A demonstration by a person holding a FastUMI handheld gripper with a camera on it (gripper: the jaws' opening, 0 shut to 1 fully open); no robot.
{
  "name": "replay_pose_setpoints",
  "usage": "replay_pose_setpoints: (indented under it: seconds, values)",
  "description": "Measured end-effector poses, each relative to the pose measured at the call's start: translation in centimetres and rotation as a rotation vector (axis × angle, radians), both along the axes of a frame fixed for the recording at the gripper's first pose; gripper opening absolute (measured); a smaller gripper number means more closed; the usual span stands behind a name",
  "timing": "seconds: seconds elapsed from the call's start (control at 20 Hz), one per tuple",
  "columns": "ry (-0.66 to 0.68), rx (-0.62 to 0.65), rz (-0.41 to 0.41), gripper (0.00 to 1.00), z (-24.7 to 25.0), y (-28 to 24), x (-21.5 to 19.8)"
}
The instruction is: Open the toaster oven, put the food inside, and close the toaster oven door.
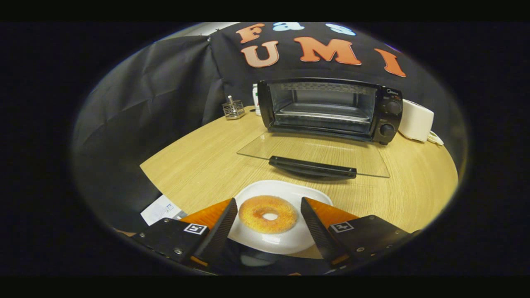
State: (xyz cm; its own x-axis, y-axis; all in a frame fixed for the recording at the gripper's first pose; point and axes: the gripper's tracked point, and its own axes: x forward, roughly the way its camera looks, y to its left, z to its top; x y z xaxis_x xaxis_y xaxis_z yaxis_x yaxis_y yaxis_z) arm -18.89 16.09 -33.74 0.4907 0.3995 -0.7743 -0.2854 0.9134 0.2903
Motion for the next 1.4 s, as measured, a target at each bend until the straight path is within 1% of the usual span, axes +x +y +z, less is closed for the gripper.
replay_pose_setpoints:
  seconds: [0.15, 0.25, 0.35, 0.5, 0.55, 0.65, 0.7, 0.75, 0.8, 0.9, 1.0, 1.25, 1.4]
  values:
    - [0.014, -0.025, 0.009, 0.93, -0.8, -0.1, -0.7]
    - [0.024, -0.025, -0.004, 0.92, -0.9, -0.3, -1.0]
    - [0.015, -0.023, -0.007, 0.88, -0.9, -0.3, -1.1]
    - [0.013, -0.013, -0.027, 0.75, -0.9, -0.4, -1.1]
    - [0.019, 0.004, -0.034, 0.71, -0.7, -0.2, -1.2]
    - [0.032, 0.068, -0.030, 0.59, -0.2, 0.6, -1.4]
    - [0.024, 0.091, -0.043, 0.54, 0.2, 0.7, -1.0]
    - [0.012, 0.109, -0.062, 0.48, 0.6, 0.6, -0.5]
    - [0.001, 0.133, -0.082, 0.39, 1.1, 0.6, 0.1]
    - [-0.014, 0.202, -0.138, 0.33, 2.4, 0.6, 1.6]
    - [-0.033, 0.270, -0.205, 0.29, 3.6, 0.3, 3.5]
    - [-0.063, 0.409, -0.346, 0.28, 5.3, -0.1, 8.1]
    - [-0.060, 0.542, -0.430, 0.28, 6.3, 0.0, 10.8]
